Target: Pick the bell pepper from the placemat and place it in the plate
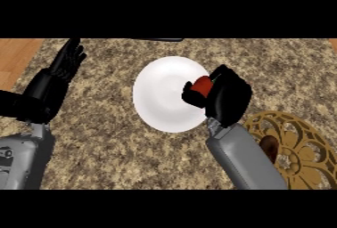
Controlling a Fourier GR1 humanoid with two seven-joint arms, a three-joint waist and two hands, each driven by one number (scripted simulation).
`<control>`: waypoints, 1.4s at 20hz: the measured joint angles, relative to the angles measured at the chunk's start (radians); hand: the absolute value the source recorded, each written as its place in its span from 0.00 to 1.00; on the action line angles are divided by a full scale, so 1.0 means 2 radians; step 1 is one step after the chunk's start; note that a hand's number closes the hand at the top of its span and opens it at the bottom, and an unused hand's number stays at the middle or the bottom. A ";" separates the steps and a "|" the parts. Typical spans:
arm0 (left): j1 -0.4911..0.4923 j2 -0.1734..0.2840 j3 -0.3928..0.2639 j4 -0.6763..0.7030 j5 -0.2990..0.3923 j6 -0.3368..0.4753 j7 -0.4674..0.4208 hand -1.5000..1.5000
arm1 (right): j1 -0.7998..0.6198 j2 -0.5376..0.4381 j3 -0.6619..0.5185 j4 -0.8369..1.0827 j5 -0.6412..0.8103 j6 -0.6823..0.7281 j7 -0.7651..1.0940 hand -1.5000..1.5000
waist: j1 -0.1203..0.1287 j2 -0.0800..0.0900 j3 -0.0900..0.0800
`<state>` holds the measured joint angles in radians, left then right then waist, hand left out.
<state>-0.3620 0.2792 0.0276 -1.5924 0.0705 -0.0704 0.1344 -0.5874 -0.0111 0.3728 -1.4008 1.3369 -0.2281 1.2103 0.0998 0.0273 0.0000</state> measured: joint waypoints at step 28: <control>0.009 -0.002 0.005 0.019 -0.008 -0.001 -0.014 0.50 | -0.118 0.003 -0.089 0.238 -0.109 -0.416 -0.059 0.00 | -0.011 -0.009 0.000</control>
<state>-0.3441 0.2751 0.0370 -1.5541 0.0542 -0.0721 0.1059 -0.8243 -0.0042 0.1945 -0.9256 1.1180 -1.0602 1.0926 0.0777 0.0087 0.0000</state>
